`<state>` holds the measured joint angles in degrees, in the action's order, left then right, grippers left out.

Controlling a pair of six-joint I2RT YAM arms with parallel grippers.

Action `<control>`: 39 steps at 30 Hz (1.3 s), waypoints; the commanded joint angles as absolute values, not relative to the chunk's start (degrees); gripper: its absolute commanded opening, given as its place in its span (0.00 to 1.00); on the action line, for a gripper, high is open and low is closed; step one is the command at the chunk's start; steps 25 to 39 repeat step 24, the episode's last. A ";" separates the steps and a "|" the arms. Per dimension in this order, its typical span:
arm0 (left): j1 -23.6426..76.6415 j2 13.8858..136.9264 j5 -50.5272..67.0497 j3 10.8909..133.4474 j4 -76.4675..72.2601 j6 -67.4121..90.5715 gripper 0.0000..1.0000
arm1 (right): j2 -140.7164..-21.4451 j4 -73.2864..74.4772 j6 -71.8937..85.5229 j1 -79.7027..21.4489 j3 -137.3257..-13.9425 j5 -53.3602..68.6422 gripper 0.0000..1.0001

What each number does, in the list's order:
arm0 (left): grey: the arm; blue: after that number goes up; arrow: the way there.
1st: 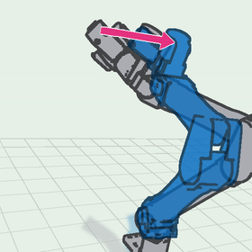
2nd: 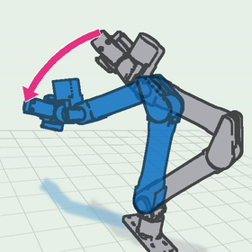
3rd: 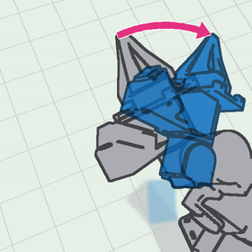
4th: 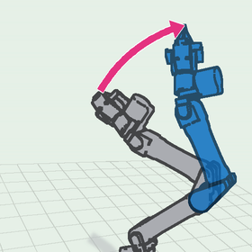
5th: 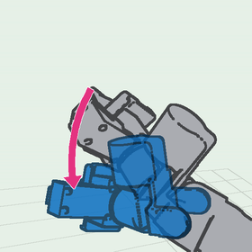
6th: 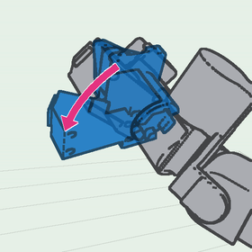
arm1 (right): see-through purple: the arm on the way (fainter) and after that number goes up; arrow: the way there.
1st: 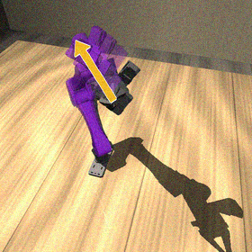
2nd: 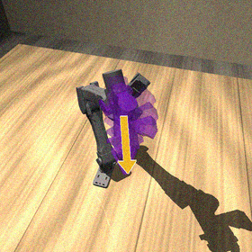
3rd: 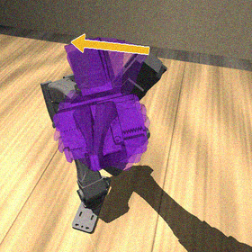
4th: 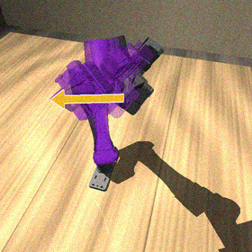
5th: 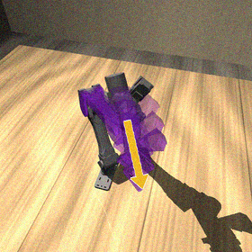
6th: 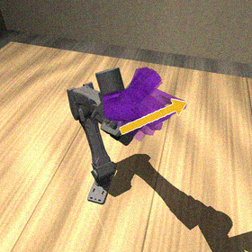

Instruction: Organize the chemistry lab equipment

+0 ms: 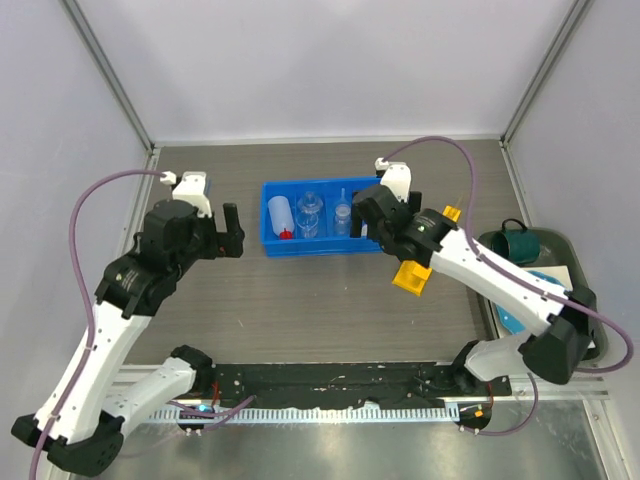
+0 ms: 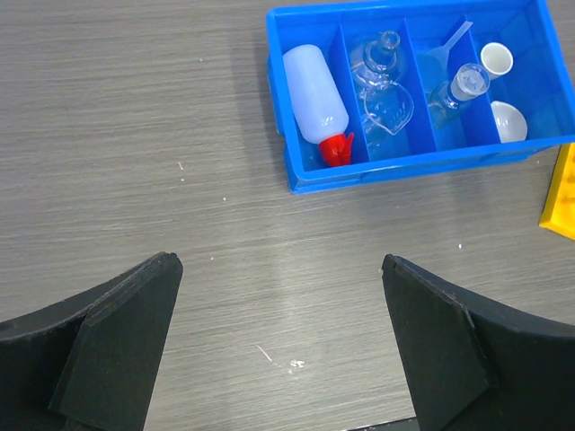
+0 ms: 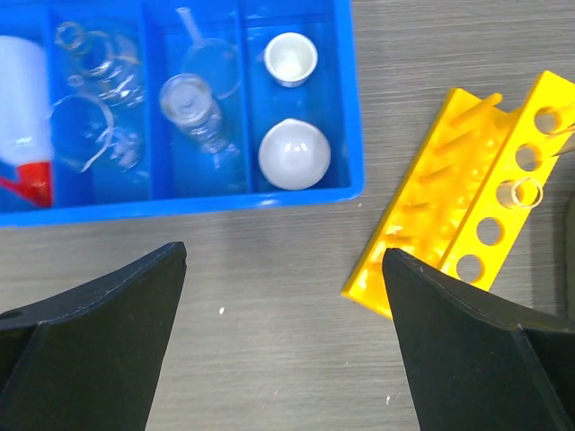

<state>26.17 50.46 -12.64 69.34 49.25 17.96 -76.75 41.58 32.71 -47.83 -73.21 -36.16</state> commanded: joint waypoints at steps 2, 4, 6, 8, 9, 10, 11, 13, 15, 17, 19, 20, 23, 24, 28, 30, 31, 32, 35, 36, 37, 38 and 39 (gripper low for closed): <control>26.28 45.19 -15.46 67.59 45.70 16.61 1.00 | -80.86 44.56 35.68 -46.32 -78.48 -46.29 0.97; 26.28 44.04 -15.91 66.80 45.79 17.05 1.00 | -80.25 44.74 35.69 -46.32 -78.92 -47.89 0.97; 26.28 42.81 -16.08 66.36 45.88 18.01 1.00 | -78.67 43.86 35.07 -46.32 -79.01 -48.60 0.97; 26.37 41.84 -15.91 65.57 45.79 18.54 1.00 | -75.25 42.02 34.54 -46.32 -79.10 -49.30 0.97; 26.37 41.57 -15.91 65.31 45.79 18.63 1.00 | -73.93 41.23 33.67 -46.32 -79.10 -49.48 0.97; 26.28 41.31 -16.00 64.78 45.79 19.15 1.00 | -71.04 39.74 33.14 -46.32 -78.93 -49.66 0.97; 26.37 40.96 -16.00 64.43 45.70 19.42 1.00 | -69.62 38.86 32.26 -46.32 -78.66 -50.01 0.97; 26.28 39.73 -16.08 63.11 45.09 20.21 1.00 | -65.68 35.97 29.72 -46.32 -78.05 -51.32 0.97; 26.28 39.20 -16.43 62.58 44.30 20.48 1.00 | -63.82 34.98 28.05 -46.32 -77.34 -54.21 0.97; 26.28 39.20 -16.52 62.23 44.12 20.74 1.00 | -62.41 35.06 27.16 -46.32 -77.43 -55.71 0.97; 26.37 39.37 -16.61 62.05 43.86 20.74 1.00 | -61.79 35.77 25.85 -46.32 -77.34 -55.99 0.97; 26.28 39.46 -16.70 61.96 43.68 20.74 1.00 | -61.35 36.03 24.97 -46.32 -77.34 -55.03 0.97; 26.28 39.72 -17.58 61.61 42.98 20.74 1.00 | -61.78 37.26 26.36 -46.41 -77.26 -56.15 0.97; 26.28 39.90 -17.67 61.70 42.98 20.74 1.00 | -62.22 37.61 27.15 -46.41 -77.26 -57.38 0.97; 26.28 39.90 -17.67 61.70 42.98 20.74 1.00 | -62.22 37.61 27.15 -46.41 -77.26 -57.38 0.97; 26.28 39.90 -17.67 61.70 42.98 20.74 1.00 | -62.22 37.61 27.15 -46.41 -77.26 -57.38 0.97; 26.28 39.90 -17.67 61.70 42.98 20.74 1.00 | -62.22 37.61 27.15 -46.41 -77.26 -57.38 0.97; 26.28 39.90 -17.67 61.70 42.98 20.74 1.00 | -62.22 37.61 27.15 -46.41 -77.26 -57.38 0.97; 26.28 39.90 -17.67 61.70 42.98 20.74 1.00 | -62.22 37.61 27.15 -46.41 -77.26 -57.38 0.97; 26.28 39.90 -17.67 61.70 42.98 20.74 1.00 | -62.22 37.61 27.15 -46.41 -77.26 -57.38 0.97; 26.28 39.90 -17.67 61.70 42.98 20.74 1.00 | -62.22 37.61 27.15 -46.41 -77.26 -57.38 0.97; 26.28 39.90 -17.67 61.70 42.98 20.74 1.00 | -62.22 37.61 27.15 -46.41 -77.26 -57.38 0.97; 26.28 39.90 -17.67 61.70 42.98 20.74 1.00 | -62.22 37.61 27.15 -46.41 -77.26 -57.38 0.97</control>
